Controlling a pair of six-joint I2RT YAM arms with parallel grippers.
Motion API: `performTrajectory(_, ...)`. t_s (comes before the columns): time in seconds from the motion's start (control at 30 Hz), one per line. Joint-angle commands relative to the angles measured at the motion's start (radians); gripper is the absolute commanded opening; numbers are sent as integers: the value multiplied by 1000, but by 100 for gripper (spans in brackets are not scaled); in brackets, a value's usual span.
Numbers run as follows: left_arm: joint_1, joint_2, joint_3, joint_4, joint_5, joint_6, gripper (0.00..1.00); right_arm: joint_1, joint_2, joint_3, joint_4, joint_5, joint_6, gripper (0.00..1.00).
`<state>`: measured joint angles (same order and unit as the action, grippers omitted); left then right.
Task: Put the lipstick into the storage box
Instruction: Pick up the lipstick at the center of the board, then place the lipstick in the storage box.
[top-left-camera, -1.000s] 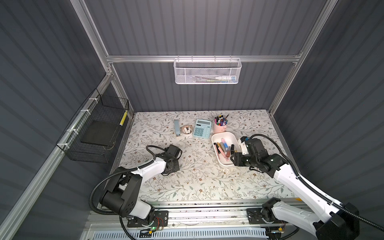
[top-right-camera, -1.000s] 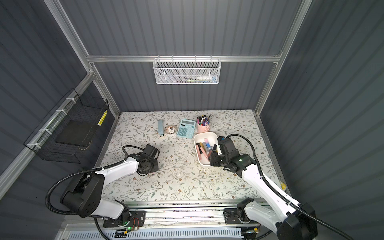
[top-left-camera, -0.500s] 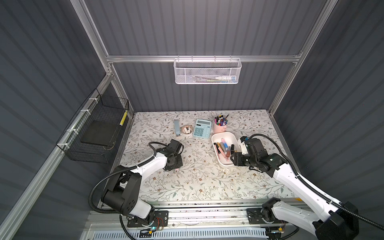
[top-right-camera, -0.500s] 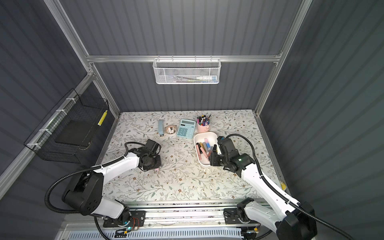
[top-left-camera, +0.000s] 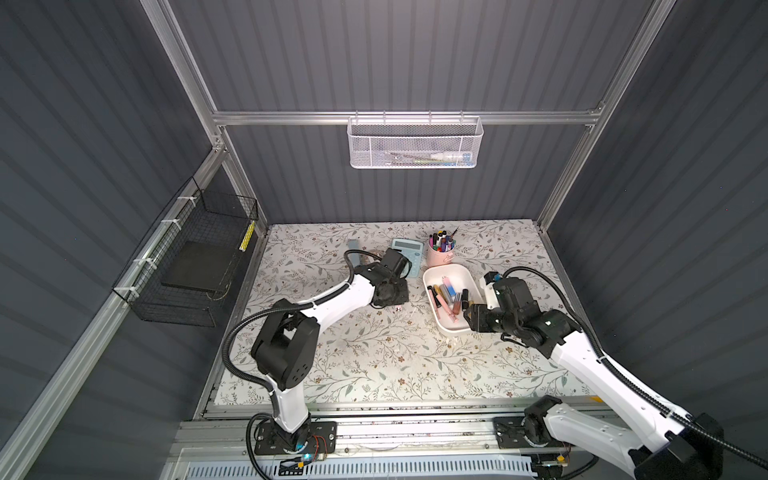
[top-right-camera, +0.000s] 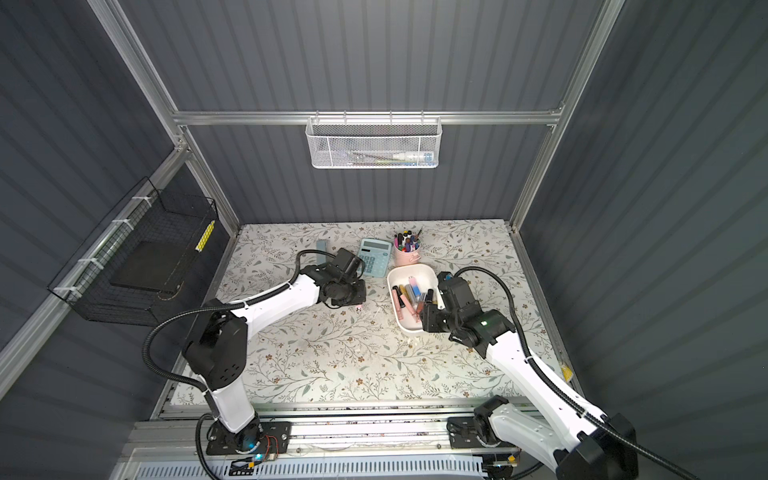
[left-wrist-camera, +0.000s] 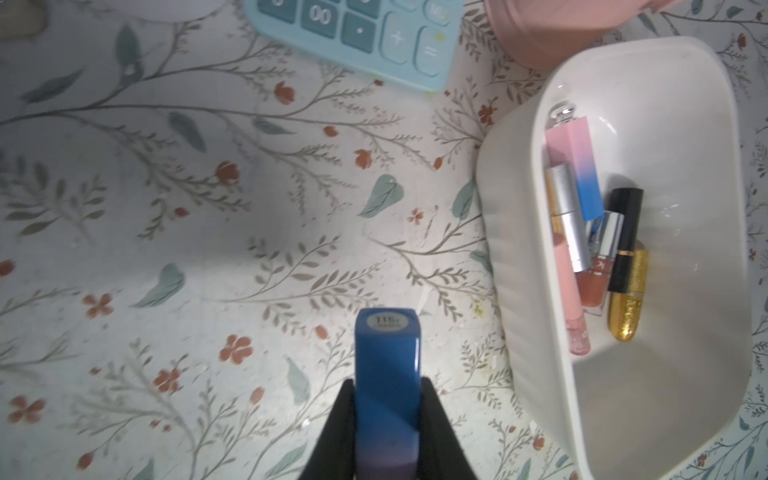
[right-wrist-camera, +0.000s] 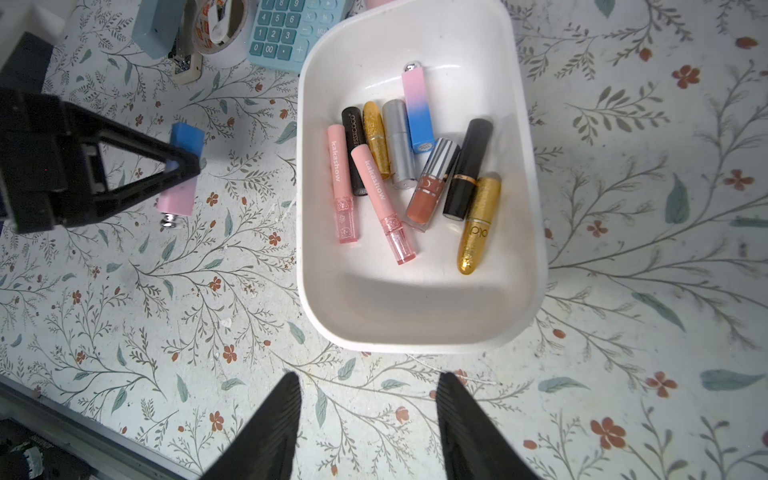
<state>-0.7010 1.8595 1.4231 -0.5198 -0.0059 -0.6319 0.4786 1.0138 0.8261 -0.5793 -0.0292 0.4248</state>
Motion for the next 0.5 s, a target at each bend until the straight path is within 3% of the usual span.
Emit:
performTrajectory(0.0, -27, 57, 112, 27, 53, 15, 5, -3, -9, 22, -26, 18, -15, 55)
performTrajectory(0.47, -119, 298, 419, 36, 99, 5, 5, -3, -7, -5, -11, 20, -20, 55)
